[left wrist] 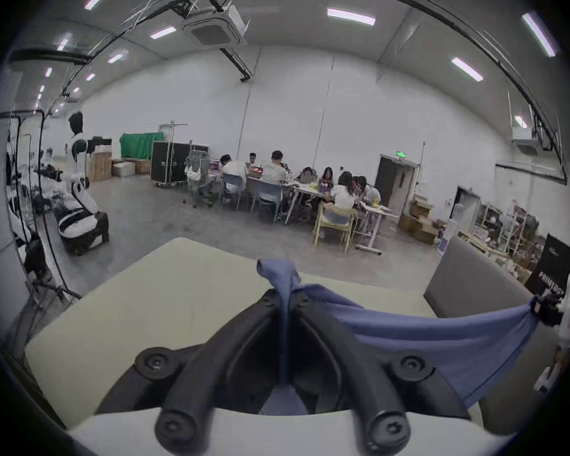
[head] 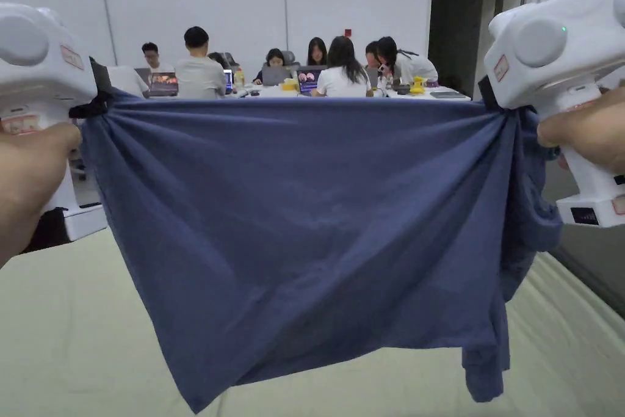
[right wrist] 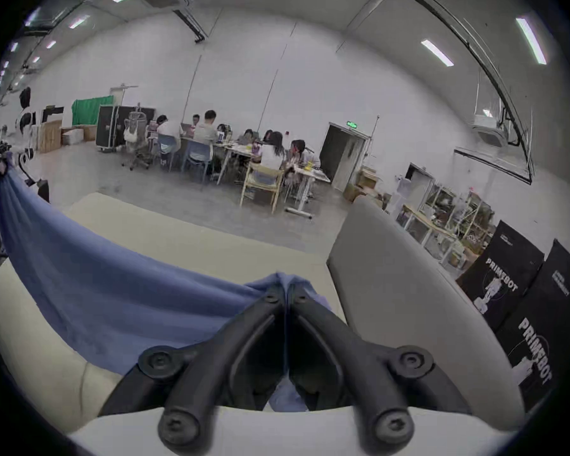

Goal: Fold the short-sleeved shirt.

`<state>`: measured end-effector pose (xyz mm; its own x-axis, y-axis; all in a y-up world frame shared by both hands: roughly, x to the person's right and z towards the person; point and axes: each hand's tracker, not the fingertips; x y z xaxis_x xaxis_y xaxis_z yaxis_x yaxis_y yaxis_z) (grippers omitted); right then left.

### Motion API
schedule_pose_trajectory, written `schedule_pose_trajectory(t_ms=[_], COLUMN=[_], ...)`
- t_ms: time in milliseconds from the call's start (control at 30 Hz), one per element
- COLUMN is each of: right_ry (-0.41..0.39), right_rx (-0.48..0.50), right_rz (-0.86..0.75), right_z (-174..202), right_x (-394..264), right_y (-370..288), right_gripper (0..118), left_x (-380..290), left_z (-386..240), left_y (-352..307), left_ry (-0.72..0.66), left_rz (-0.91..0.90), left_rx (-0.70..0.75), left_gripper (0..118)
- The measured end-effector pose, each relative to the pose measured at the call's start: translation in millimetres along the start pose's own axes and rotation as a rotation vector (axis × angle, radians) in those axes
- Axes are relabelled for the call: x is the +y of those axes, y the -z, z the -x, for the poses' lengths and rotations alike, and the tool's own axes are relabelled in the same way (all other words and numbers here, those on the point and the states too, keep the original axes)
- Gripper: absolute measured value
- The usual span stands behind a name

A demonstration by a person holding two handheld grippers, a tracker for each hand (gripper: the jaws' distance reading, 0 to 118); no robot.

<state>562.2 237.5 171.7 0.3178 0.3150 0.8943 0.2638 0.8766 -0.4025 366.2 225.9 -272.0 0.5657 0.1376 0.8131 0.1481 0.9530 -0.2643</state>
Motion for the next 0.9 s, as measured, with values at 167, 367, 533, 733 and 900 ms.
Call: schedule_pose_trajectory(t_ms=[167, 367, 533, 733, 900], right_ry=[0.012, 0.045, 0.037, -0.049, -0.031], right_rx=[0.014, 0.034, 0.090, 0.172, 0.205], right_rz=[0.036, 0.082, 0.187, 0.290, 0.396], right_z=[-1, 13, 40, 77, 90], right_x=[17, -5, -75, -194, -298], right_y=[25, 66, 97, 89, 57], right_gripper=[3, 3, 3, 3, 3], left_x=[6, -33, -116, -234, -323], left_z=[-7, -17, -12, 23, 51], left_y=[23, 56, 78, 67, 19], left_ry=[-0.035, 0.013, 0.057, -0.026, 0.049], left_rz=[0.060, 0.117, 0.251, 0.446, 0.569], left_rx=[0.000, 0.017, 0.052, 0.015, 0.016], left_gripper=[1, 1, 1, 1, 1])
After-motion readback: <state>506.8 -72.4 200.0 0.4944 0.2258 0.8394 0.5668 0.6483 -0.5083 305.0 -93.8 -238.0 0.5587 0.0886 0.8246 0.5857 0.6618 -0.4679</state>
